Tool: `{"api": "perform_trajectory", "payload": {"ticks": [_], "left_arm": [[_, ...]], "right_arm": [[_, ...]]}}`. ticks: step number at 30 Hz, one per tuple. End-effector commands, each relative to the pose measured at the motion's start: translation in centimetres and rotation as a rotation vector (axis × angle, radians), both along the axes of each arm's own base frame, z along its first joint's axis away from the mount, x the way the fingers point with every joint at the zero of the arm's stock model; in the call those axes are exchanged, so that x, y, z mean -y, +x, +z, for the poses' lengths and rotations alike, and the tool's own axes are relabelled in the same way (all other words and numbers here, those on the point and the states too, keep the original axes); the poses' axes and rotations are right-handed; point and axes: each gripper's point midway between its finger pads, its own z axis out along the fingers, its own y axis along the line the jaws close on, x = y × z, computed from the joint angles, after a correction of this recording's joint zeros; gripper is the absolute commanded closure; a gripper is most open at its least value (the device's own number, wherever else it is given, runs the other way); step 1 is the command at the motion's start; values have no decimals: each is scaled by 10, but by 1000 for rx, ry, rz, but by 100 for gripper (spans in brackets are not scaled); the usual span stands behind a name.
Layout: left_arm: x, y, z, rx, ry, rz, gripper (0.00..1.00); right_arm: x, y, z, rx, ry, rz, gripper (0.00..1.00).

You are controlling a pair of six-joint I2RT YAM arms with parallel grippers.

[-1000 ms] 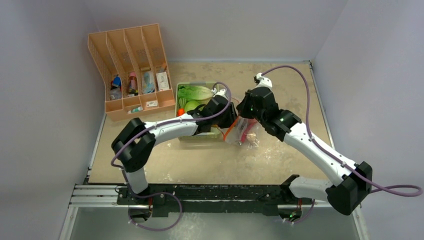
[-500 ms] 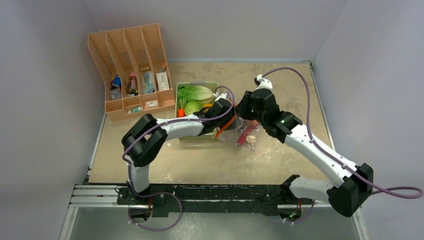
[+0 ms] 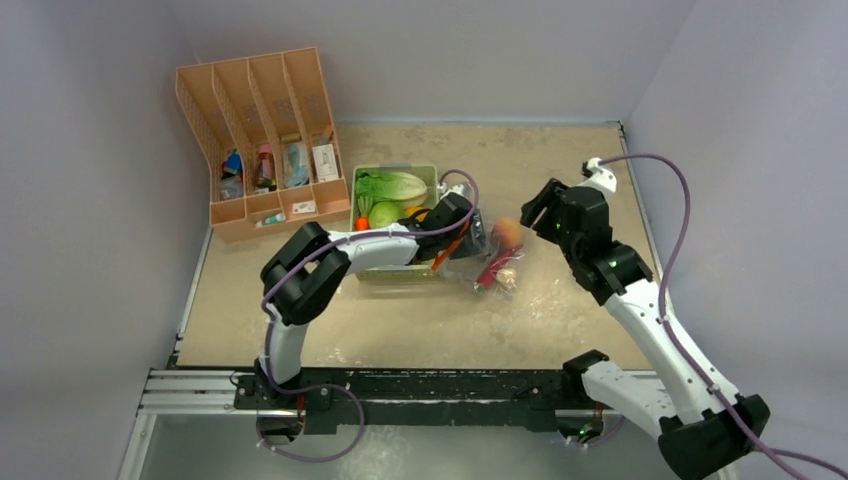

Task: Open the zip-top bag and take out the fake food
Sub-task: Pick up the fake vegetable from the zipper food storage bag.

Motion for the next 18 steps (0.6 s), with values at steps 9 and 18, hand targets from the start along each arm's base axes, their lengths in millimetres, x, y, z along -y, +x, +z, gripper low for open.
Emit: {"api": "perform_trajectory", "payload": {"ticks": [9,18], "left_arm": [[17,10,5,49,73,-50,51],[35,14,15,62,44,-106,50]], "right_arm": [[8,-7,-139,-322,171,50,47],[22,23,-159,-321,73,53,54]]}}
